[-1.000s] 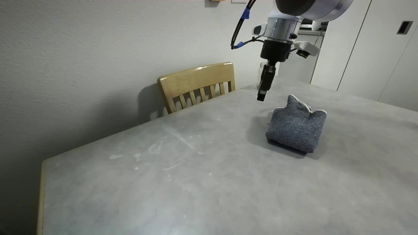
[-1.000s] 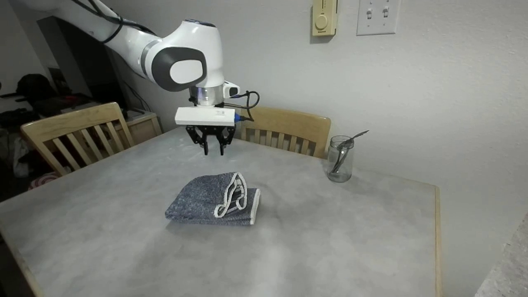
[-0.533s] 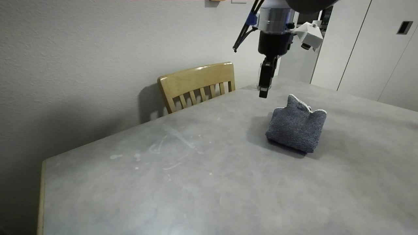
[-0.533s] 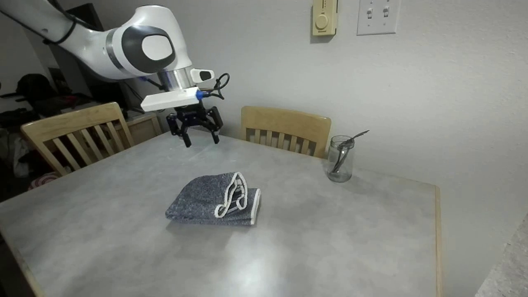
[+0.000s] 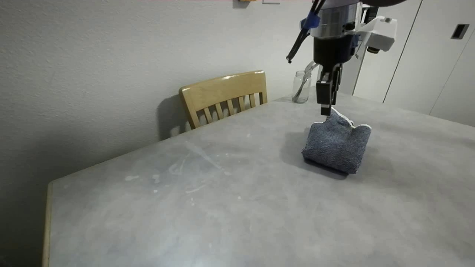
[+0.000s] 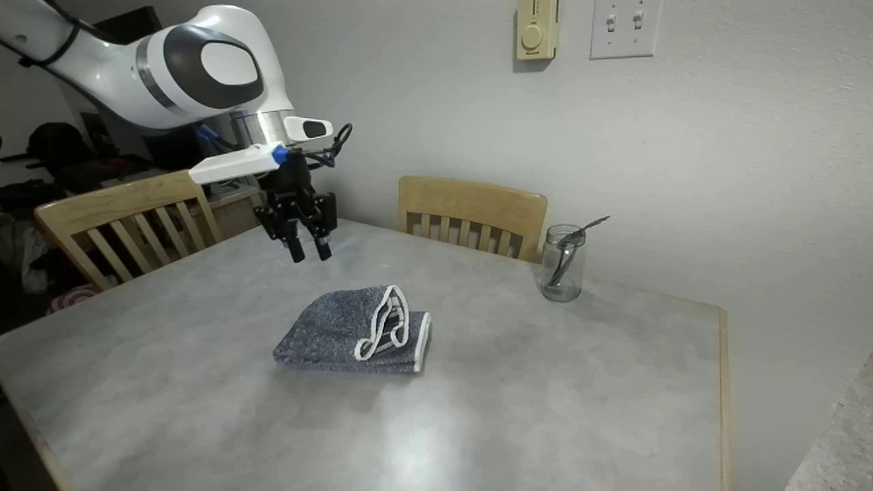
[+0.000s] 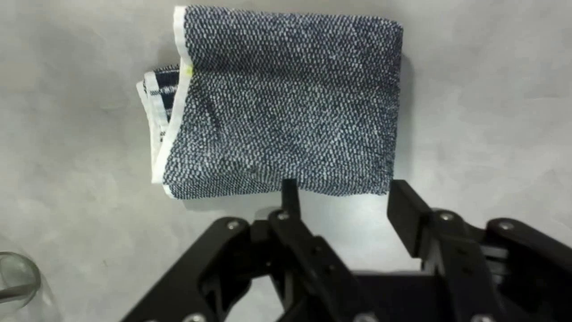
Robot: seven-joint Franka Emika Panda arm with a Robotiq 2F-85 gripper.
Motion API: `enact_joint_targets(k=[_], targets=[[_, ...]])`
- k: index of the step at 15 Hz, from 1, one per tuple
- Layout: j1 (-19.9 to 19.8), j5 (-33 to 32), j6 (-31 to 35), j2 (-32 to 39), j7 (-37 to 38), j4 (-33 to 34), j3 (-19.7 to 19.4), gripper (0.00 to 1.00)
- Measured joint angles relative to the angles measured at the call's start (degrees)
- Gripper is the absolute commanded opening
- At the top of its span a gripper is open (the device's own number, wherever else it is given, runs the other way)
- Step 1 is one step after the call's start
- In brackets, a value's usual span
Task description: Fold up the grey towel on the table.
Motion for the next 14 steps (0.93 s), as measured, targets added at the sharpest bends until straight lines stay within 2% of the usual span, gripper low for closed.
enact_joint_targets(k=[3,9,14], targets=[[-0.01,-3.53,-0.45,-0.02,2.95,-0.3,-0.69,0.03],[-0.17,-4.6,-0.37,4.01,5.56,1.17,-2.81,0.0],[0.06,-6.54,-0.52,10.53,6.56,6.45,-3.61,0.0]])
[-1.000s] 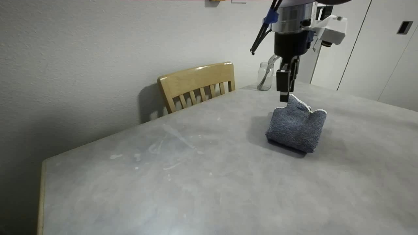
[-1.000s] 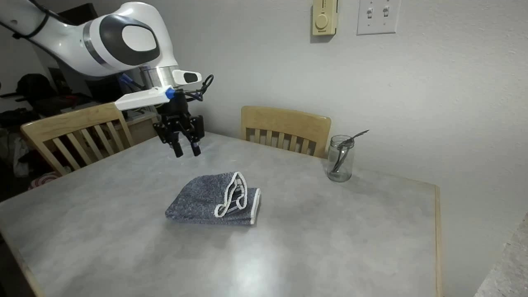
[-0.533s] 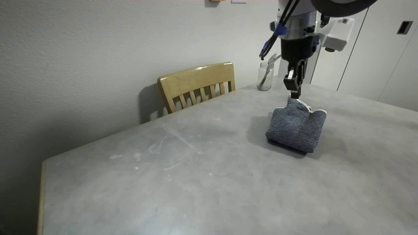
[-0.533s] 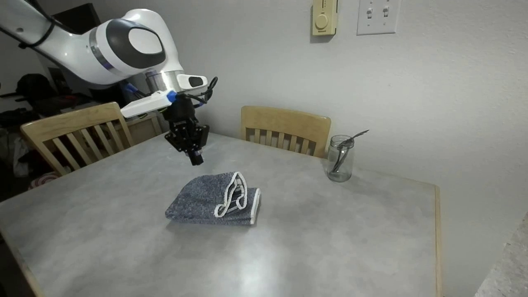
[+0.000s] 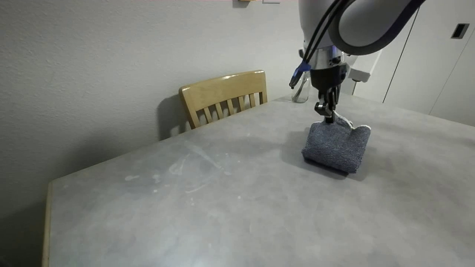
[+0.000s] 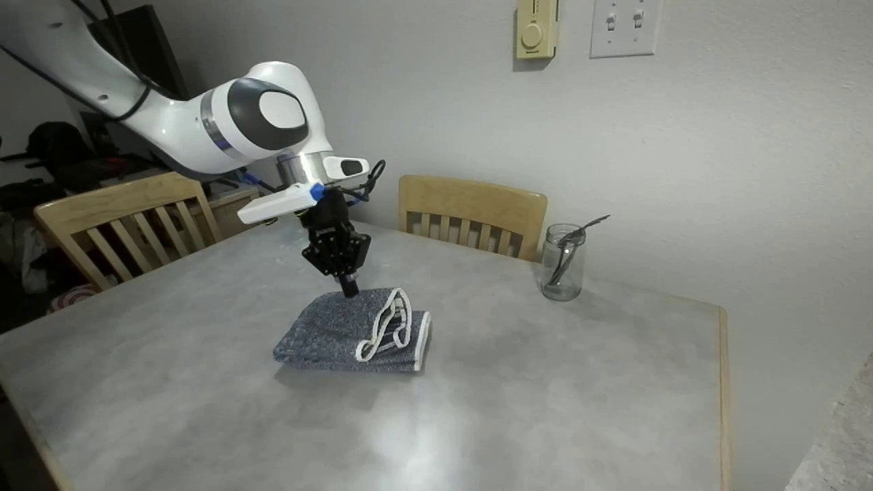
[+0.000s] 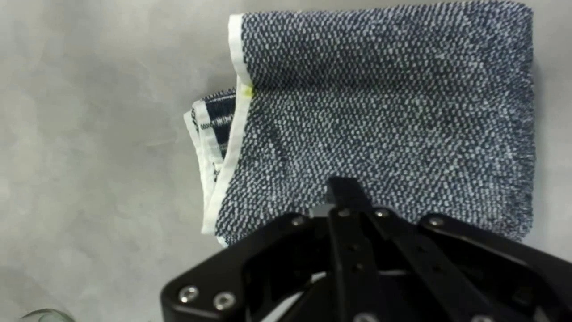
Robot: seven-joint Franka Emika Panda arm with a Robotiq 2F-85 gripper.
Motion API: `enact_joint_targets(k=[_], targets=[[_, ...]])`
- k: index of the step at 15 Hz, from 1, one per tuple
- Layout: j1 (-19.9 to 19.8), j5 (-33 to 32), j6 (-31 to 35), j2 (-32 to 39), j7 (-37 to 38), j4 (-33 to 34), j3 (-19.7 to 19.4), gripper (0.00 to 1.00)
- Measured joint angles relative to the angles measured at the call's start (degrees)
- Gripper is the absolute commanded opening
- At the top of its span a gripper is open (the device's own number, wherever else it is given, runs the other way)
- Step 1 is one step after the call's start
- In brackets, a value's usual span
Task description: Fold up the grey towel on the table.
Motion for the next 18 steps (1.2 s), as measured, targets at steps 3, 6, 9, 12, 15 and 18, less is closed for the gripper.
enact_joint_targets(k=[3,6,9,12,15,18], targets=[[0.42,-2.17,-1.15,2.62,1.69,3.11,-1.1,0.0],[0.59,-2.88,-2.84,4.04,2.23,5.47,-1.8,0.0],[0.59,-2.84,-3.28,5.55,2.2,7.46,-1.87,0.0],[0.52,-2.4,-3.27,8.18,2.04,9.9,-1.86,0.0],[0.05,-1.96,-3.27,11.49,2.02,12.87,-1.88,0.0],[-0.3,-1.96,-3.27,13.65,2.02,15.04,-2.13,0.0]])
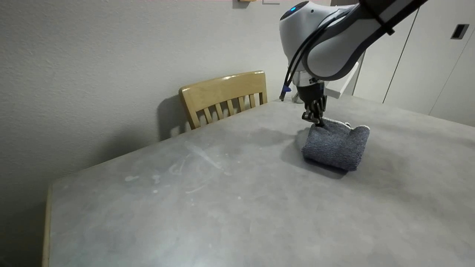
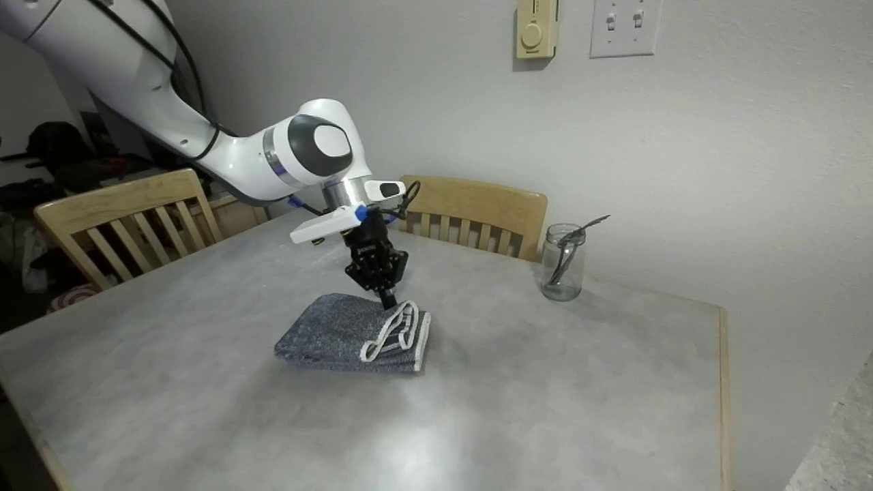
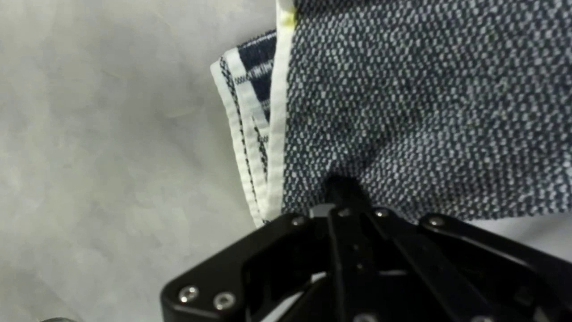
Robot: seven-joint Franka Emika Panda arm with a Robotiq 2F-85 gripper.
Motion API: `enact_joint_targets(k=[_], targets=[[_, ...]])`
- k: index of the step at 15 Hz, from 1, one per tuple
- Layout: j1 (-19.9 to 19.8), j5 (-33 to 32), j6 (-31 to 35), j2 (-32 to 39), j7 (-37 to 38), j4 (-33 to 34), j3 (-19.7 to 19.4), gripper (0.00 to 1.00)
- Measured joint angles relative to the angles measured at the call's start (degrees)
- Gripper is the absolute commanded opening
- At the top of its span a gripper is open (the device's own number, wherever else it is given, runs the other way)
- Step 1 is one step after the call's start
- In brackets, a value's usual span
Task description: Fold up the grey towel on the table.
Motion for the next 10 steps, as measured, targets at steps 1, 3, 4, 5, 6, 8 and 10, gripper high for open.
enact_joint_targets(k=[1,3,4,5,6,8,10], targets=[[-0.08,0.0,-0.02,0.42,0.0,0.59,-0.02,0.0],[-0.12,0.01,-0.04,1.18,0.0,1.55,-0.03,0.0],[-0.12,0.03,-0.06,1.5,0.0,1.92,-0.03,0.0],[-0.12,0.09,-0.06,1.89,0.0,2.38,-0.03,0.0],[-0.16,0.21,-0.07,2.41,0.0,2.87,-0.03,0.0],[-0.45,1.19,-0.07,3.66,-0.24,3.96,-0.03,0.0],[-0.97,2.43,-0.07,4.93,-0.88,5.18,-0.03,0.0]])
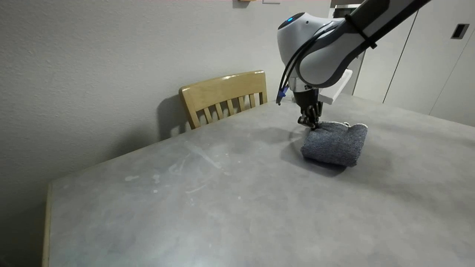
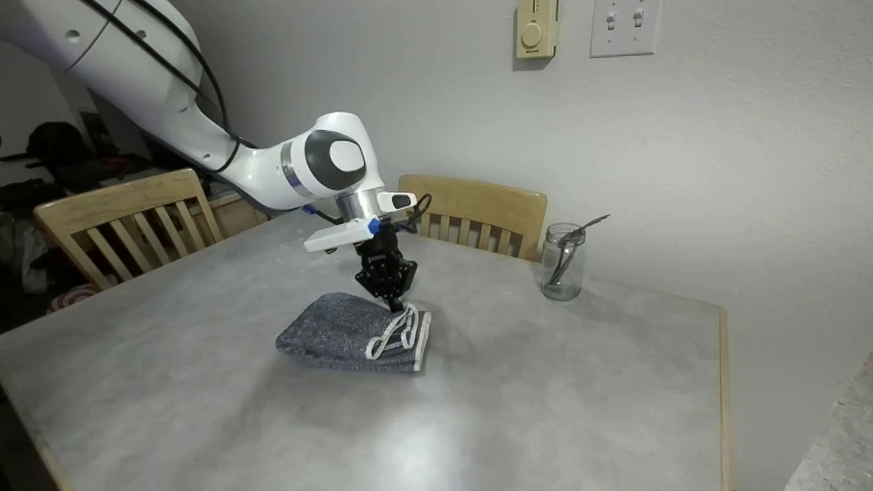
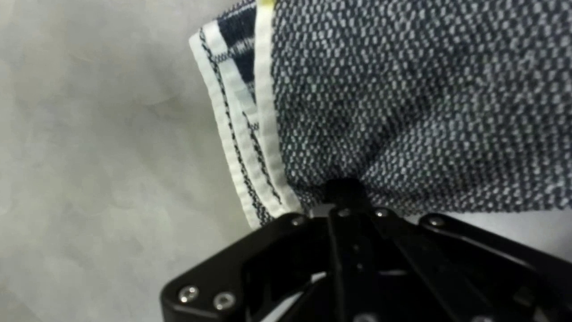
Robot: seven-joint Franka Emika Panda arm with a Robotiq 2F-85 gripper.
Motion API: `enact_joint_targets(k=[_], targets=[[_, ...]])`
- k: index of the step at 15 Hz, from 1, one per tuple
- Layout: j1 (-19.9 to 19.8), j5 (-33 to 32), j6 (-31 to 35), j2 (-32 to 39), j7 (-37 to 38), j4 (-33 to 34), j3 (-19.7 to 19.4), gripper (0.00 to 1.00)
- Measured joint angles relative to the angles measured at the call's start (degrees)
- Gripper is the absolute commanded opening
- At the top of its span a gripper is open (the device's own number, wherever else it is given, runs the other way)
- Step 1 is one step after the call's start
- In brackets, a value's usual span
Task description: Fold up the grey towel on the table.
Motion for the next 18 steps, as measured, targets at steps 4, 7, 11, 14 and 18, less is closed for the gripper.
enact_joint_targets(k=[4,7,11,14,18], targets=[[-0.66,1.85,-0.16,0.86,-0.97,1.75,0.0,0.0],[-0.72,2.05,-0.16,0.86,-0.99,2.35,0.0,0.0],[-0.01,1.65,-0.23,-0.87,-0.68,2.36,-0.07,0.0],[1.13,0.85,-0.57,-4.63,-0.4,1.01,-0.24,0.0],[2.37,0.69,-1.5,-11.16,-0.44,-2.6,-0.21,0.0]])
